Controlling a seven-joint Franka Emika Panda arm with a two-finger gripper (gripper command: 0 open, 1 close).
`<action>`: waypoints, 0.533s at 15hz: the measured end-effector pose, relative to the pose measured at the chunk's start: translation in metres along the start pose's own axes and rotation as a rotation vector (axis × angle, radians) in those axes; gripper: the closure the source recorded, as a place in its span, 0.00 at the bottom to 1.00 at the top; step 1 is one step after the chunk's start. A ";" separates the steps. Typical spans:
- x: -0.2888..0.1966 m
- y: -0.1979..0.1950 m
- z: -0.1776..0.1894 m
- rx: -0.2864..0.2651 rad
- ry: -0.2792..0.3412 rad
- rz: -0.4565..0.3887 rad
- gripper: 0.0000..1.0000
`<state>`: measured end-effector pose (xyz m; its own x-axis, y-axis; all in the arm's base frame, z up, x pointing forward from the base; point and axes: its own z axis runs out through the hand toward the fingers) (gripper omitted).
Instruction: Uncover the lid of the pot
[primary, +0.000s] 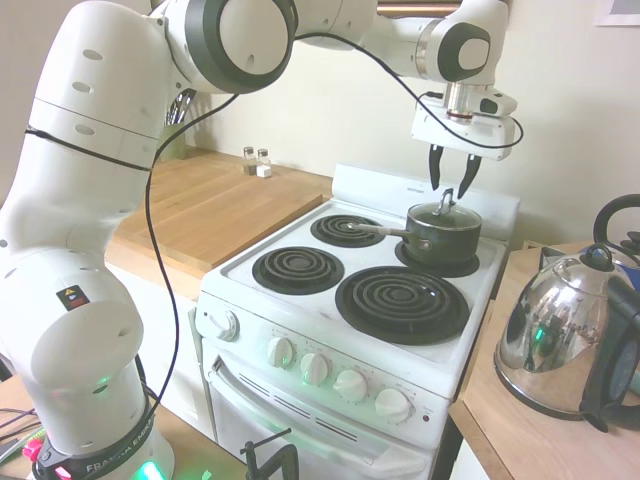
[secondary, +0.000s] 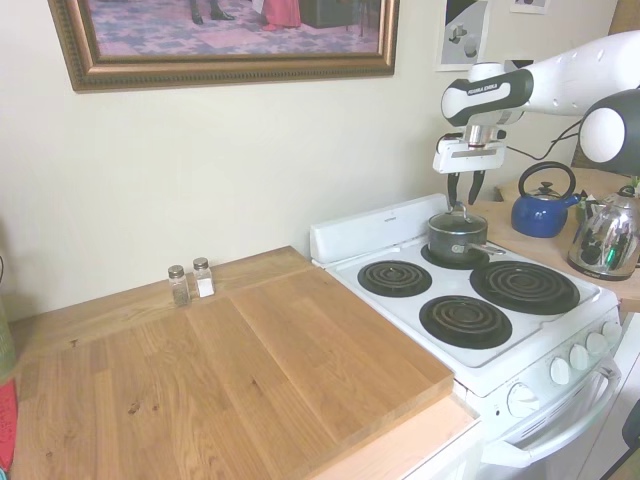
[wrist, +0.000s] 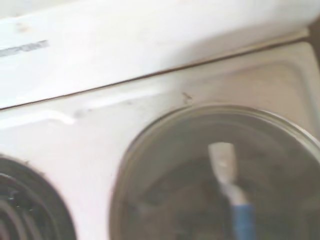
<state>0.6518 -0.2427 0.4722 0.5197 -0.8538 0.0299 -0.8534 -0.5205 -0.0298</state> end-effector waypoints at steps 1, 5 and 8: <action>-0.003 -0.004 0.005 0.000 0.000 -0.008 1.00; -0.001 0.001 0.021 -0.004 0.003 -0.022 1.00; 0.002 0.006 0.028 0.001 0.009 -0.032 1.00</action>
<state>0.6488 -0.2481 0.4437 0.5465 -0.8365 0.0395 -0.8362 -0.5477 -0.0295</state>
